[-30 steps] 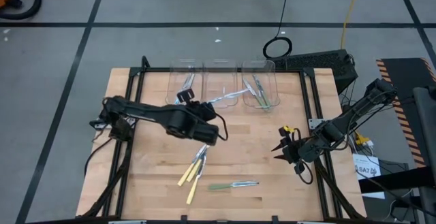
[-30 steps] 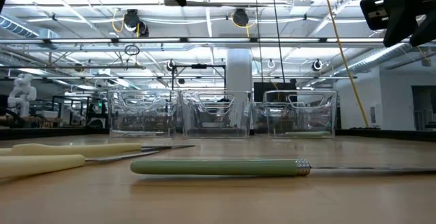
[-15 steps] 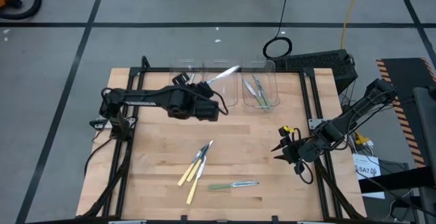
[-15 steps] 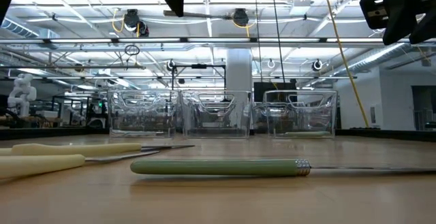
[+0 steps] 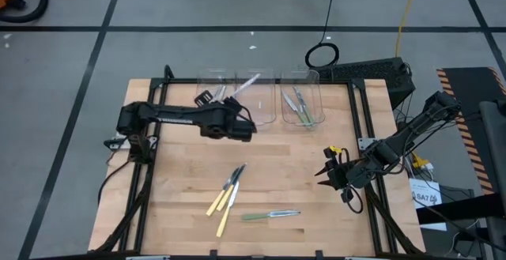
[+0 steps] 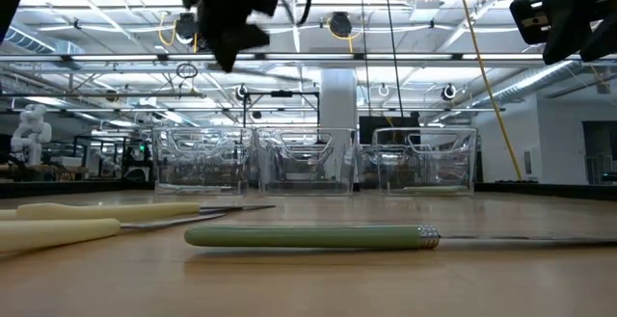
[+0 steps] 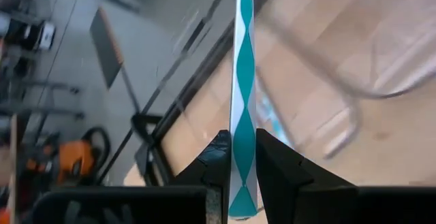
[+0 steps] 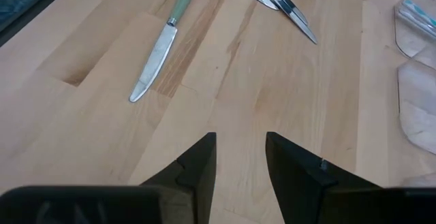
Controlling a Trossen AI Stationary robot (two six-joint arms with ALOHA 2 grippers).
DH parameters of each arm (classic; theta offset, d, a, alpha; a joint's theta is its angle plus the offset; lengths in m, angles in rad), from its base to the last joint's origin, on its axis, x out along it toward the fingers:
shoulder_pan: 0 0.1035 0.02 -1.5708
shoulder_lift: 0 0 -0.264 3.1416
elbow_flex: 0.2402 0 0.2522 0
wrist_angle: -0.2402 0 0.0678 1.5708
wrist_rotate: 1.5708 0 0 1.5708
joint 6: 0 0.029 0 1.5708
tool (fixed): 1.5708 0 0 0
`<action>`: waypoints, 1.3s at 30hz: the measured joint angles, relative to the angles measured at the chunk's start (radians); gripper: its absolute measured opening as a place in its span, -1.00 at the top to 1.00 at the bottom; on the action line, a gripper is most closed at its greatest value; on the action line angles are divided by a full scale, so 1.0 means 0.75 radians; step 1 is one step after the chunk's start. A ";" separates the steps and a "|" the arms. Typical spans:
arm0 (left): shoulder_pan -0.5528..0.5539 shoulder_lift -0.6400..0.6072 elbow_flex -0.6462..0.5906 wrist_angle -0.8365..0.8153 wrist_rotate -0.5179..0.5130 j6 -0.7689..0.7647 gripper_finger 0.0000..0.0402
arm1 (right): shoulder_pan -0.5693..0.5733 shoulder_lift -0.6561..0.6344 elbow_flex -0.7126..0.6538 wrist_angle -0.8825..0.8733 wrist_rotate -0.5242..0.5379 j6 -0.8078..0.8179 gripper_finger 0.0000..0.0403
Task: Sort silverware by color (type)
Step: Put the blue patterned knife into the left transparent bin
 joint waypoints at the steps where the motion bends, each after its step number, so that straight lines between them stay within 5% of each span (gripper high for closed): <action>1: 0.014 -0.016 -0.050 0.003 0.001 -0.029 0.72 | 0.000 0.000 0.000 0.000 0.000 0.000 0.40; 8: 0.077 -0.136 -0.358 0.016 0.019 -0.268 0.72 | 0.000 -0.001 0.000 0.000 0.002 -0.014 0.40; 13: 0.094 -0.180 -0.484 0.144 0.059 -0.252 0.72 | 0.000 -0.001 0.000 0.002 0.043 -0.039 0.40; 29: 0.332 -0.187 -0.503 0.382 0.400 0.062 0.72 | -0.003 -0.001 0.000 0.057 0.105 -0.111 0.40; 39: 0.403 -0.186 -0.503 0.531 0.422 0.130 0.72 | -0.003 -0.001 0.000 0.057 0.105 -0.126 0.40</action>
